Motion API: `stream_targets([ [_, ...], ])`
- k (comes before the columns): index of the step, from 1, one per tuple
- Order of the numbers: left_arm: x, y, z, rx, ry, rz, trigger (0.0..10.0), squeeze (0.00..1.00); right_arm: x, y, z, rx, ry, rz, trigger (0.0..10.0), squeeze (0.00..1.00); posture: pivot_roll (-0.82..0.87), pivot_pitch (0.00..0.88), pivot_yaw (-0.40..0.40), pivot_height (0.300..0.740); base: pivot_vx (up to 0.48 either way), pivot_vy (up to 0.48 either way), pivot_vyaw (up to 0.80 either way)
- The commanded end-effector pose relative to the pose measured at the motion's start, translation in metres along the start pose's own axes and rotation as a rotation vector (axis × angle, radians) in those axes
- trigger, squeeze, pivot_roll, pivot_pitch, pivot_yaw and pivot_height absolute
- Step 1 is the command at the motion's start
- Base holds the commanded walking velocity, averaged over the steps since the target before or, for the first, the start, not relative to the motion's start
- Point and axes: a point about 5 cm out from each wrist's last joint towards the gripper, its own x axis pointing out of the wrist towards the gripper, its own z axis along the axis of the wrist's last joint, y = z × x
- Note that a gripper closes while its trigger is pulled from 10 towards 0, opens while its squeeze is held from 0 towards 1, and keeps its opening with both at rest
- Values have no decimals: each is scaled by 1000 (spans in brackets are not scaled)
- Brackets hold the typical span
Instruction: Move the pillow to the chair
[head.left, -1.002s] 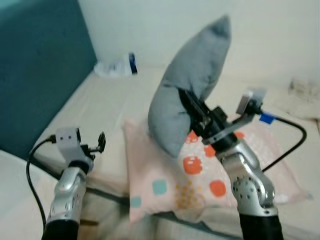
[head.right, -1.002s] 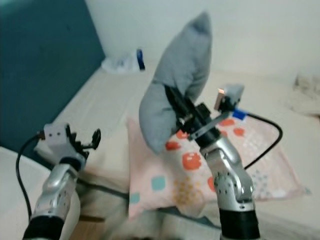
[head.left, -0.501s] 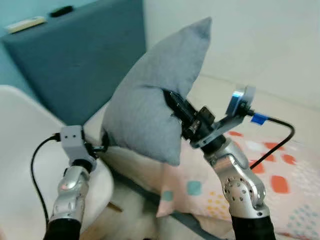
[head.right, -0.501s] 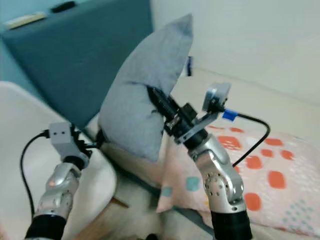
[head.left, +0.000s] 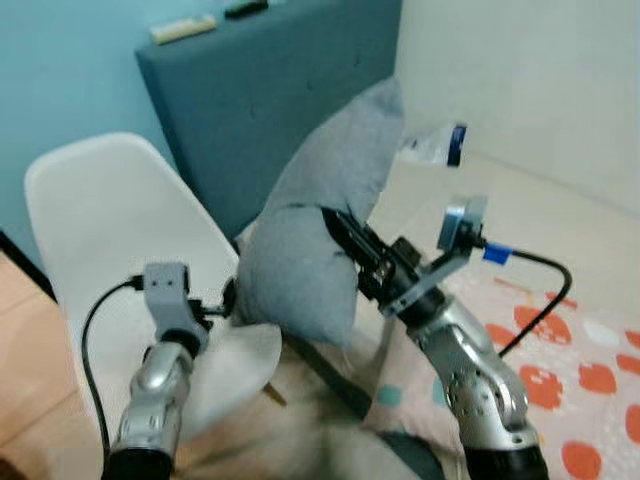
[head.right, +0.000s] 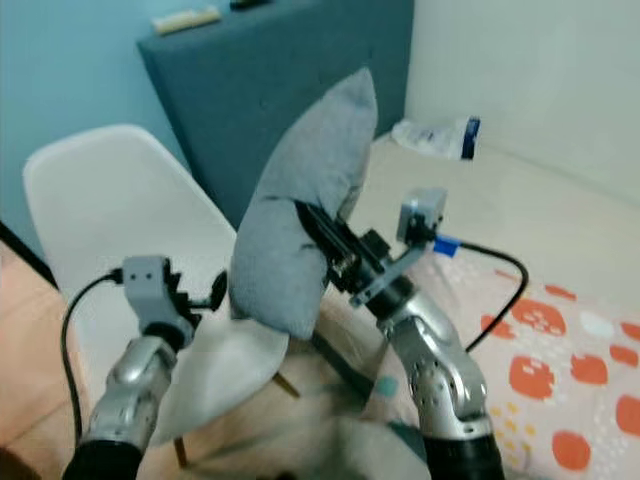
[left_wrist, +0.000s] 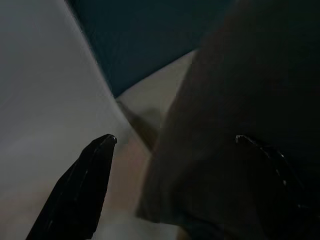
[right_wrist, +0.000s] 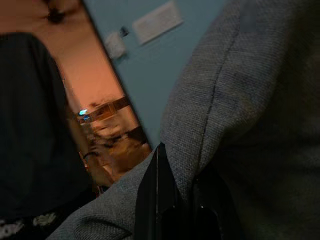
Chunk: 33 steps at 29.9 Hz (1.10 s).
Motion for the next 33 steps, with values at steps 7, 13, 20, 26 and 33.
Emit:
stream_targets([
  [7,-7,-4,-10,21,60,-50,10000,0,0,-9,-1,22,-31,-93,10000,0,-14,143,29,740,0,-259,223],
  [13,-7,-6,-14,7,78,-36,10000,0,-2,-16,-6,7,0,-154,10000,0,-12,146,28,740,0,-438,0],
  [20,-7,-7,-16,-4,85,-32,10000,0,-8,-19,-14,-28,42,-168,10000,0,-12,147,27,740,0,0,577],
  [26,-8,-9,-16,-13,87,-37,10000,0,-6,-15,-15,-26,43,-132,10000,0,-13,147,26,740,0,0,789],
  [33,-8,-11,-17,-20,85,-40,10000,0,-6,-8,-17,-20,56,-80,10000,0,-15,144,24,740,0,0,788],
])
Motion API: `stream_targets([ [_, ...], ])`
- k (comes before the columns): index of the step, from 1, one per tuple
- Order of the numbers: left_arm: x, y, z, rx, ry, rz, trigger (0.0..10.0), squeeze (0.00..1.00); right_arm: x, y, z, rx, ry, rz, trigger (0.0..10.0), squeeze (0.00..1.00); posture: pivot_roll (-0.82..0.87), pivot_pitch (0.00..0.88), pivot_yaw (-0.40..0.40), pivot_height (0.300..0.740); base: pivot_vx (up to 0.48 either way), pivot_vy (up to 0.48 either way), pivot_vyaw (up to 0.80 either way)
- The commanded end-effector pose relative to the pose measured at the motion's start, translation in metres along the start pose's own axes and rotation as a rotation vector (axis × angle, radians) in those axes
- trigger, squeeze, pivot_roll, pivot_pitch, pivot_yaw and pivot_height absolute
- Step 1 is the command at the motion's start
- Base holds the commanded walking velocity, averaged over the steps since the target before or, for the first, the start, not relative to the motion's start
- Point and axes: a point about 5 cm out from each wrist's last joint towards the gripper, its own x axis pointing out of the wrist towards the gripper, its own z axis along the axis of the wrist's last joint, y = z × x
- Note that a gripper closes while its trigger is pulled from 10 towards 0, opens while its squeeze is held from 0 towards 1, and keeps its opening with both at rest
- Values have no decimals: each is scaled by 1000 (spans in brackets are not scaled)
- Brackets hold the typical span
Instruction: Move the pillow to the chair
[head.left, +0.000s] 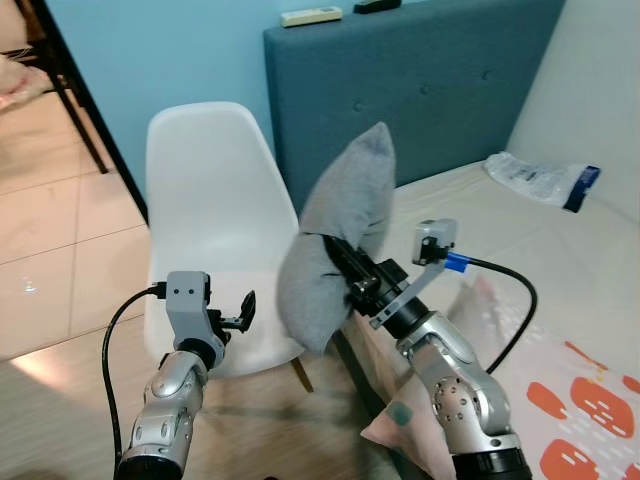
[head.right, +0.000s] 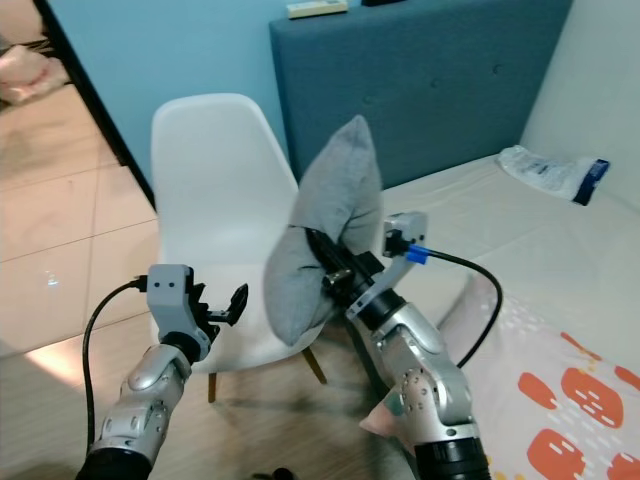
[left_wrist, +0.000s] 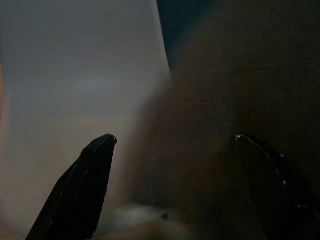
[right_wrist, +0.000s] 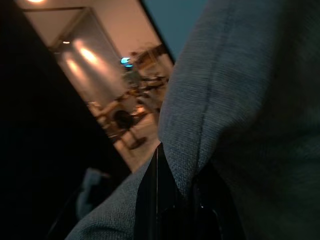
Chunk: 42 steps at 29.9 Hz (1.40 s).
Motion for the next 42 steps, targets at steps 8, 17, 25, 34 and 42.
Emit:
stream_targets([
  [8,-2,-2,-6,-6,24,-4,10000,0,3,9,13,-40,-67,58,10000,0,-19,139,21,740,0,0,788],
  [17,-2,-7,-6,-13,23,-37,10000,0,4,-1,13,-25,-79,-33,10000,0,-23,137,21,740,0,-53,343],
  [25,-1,-4,-7,-38,32,7,10000,0,5,1,10,-27,-64,-28,10000,0,-23,139,21,740,0,-227,0],
  [34,-2,-12,-11,-25,44,-14,10000,0,4,2,6,-25,-46,-26,10000,0,-23,145,23,740,0,0,0],
  [42,-2,-24,-6,-52,10,-67,10000,0,6,21,2,19,-36,121,10000,0,-20,144,21,740,68,0,0],
])
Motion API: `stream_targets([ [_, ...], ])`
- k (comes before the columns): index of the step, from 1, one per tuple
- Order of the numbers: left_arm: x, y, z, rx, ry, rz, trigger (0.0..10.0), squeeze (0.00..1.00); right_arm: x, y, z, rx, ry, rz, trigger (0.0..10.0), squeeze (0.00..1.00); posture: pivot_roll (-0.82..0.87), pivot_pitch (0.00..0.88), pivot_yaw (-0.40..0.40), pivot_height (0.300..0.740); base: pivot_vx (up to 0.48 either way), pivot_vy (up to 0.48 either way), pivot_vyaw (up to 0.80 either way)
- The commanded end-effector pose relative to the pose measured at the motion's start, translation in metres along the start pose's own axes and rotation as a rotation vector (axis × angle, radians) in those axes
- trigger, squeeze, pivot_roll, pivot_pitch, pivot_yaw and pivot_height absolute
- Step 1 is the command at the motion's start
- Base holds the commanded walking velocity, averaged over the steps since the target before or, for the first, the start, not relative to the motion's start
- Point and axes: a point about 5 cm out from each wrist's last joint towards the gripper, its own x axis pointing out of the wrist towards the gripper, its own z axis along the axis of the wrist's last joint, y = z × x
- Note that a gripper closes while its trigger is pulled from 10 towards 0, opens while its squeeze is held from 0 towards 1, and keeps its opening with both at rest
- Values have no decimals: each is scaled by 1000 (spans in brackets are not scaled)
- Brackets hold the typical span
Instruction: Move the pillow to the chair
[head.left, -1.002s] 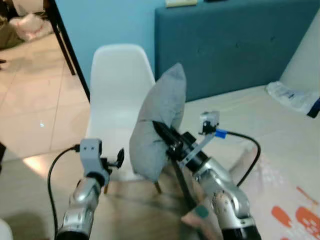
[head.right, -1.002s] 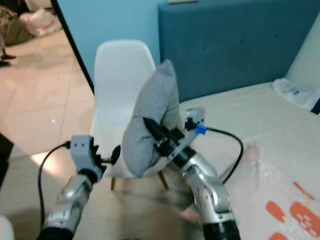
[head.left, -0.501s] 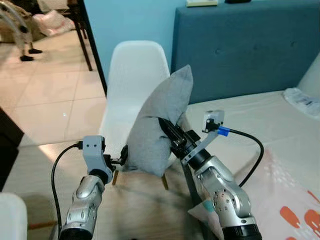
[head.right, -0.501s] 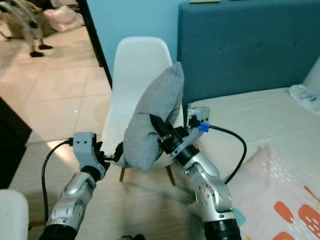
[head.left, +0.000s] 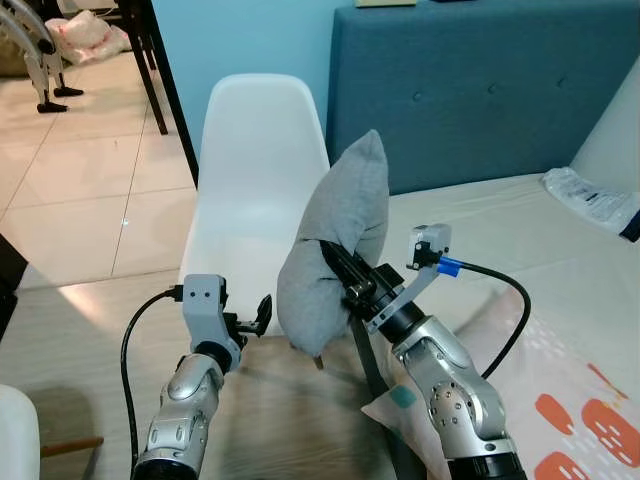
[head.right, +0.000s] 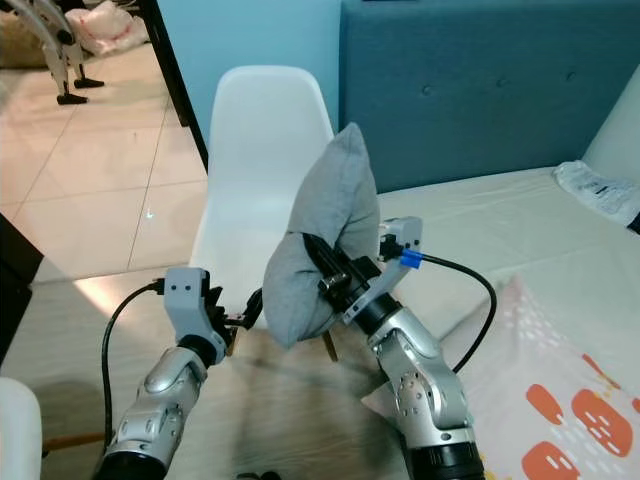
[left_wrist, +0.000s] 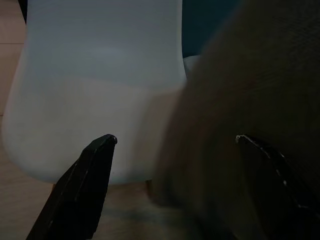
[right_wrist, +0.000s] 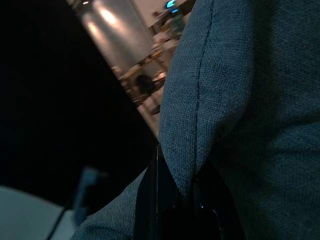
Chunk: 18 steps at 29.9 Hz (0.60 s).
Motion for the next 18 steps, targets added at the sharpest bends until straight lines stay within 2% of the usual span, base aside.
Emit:
stream_targets([
  [1,-3,-3,-2,-11,8,-10,10000,0,7,20,10,7,-56,137,10000,0,-20,143,21,740,307,0,0],
  [4,-2,-4,-1,-12,0,-14,10000,0,7,23,12,4,-69,158,10000,0,-18,143,22,740,325,0,0],
  [11,-2,-5,1,-12,-2,-22,10000,0,6,22,15,-2,-81,161,10000,0,-17,145,20,740,342,0,800],
  [12,-2,-5,1,-12,-4,-24,10000,0,6,18,15,-5,-85,124,10000,0,-18,145,21,740,364,0,0],
  [18,-3,-7,2,-12,-10,-31,10000,0,6,11,19,2,-105,80,10000,0,-19,146,21,740,371,0,0],
])
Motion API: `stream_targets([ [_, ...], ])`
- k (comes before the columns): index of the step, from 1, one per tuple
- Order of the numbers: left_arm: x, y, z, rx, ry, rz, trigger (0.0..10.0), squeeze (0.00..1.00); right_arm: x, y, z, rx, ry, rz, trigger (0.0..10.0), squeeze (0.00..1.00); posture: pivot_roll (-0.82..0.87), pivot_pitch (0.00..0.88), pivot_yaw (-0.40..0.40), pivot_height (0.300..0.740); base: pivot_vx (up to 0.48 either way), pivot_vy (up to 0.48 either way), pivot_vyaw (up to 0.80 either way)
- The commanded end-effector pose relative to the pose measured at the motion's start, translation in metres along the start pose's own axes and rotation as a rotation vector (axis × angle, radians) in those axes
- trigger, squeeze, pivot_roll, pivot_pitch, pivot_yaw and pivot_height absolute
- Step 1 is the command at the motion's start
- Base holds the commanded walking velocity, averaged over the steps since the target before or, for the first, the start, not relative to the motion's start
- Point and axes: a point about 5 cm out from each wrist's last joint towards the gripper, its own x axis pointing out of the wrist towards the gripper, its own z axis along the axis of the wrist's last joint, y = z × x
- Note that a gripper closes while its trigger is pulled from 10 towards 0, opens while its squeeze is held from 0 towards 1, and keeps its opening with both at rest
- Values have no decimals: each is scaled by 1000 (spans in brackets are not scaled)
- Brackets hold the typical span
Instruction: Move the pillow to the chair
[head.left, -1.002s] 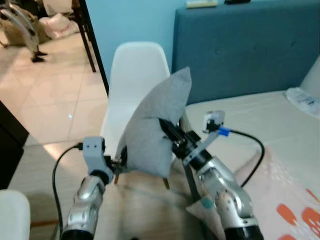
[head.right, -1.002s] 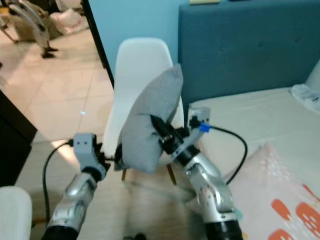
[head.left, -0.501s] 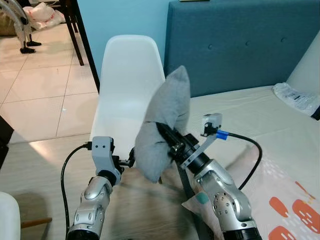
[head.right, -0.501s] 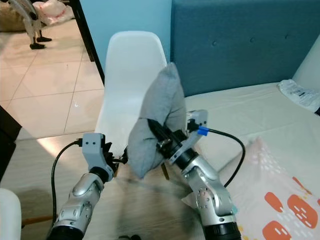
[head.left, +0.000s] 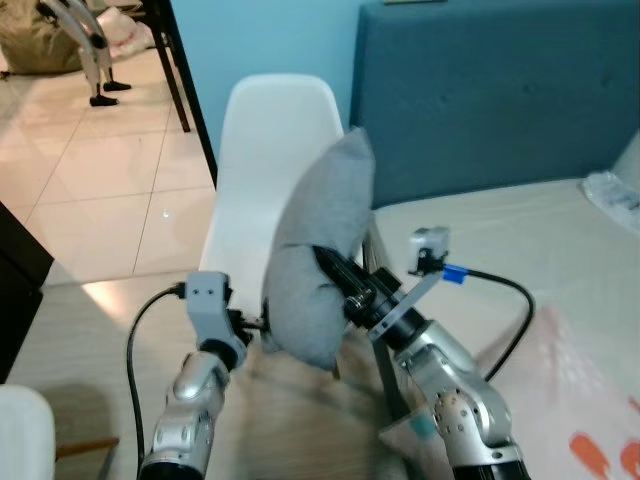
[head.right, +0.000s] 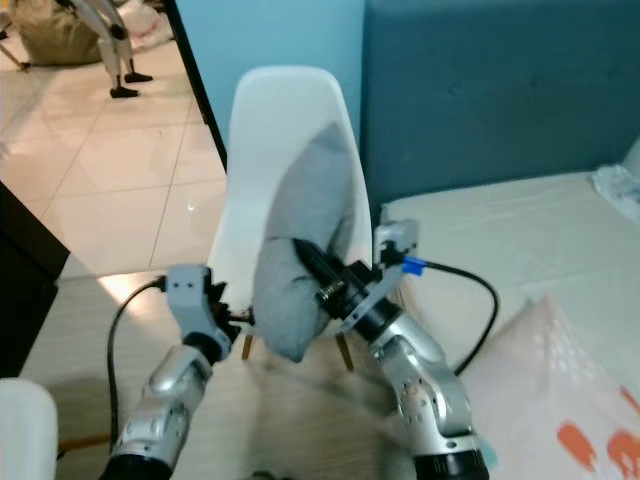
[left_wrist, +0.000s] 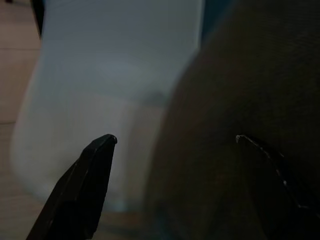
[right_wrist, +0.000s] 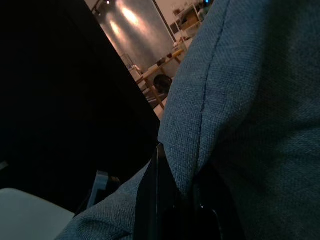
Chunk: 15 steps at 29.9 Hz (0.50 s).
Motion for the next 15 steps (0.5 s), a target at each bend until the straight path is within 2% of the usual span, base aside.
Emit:
stream_targets([
  [1,-3,2,-2,-3,11,1,10000,0,9,10,10,2,-61,66,10000,0,-19,146,21,740,379,0,0],
  [8,-3,-1,-2,-5,11,-7,10000,0,8,14,11,-3,-53,113,10000,0,-20,143,22,740,375,0,0],
  [9,-2,-2,-2,-5,12,-13,10000,0,7,20,10,-15,-35,159,10000,0,-20,140,20,740,382,0,800],
  [15,-2,-6,-2,4,12,-28,10000,0,7,18,9,7,-41,152,10000,0,-20,135,20,740,332,0,731],
])
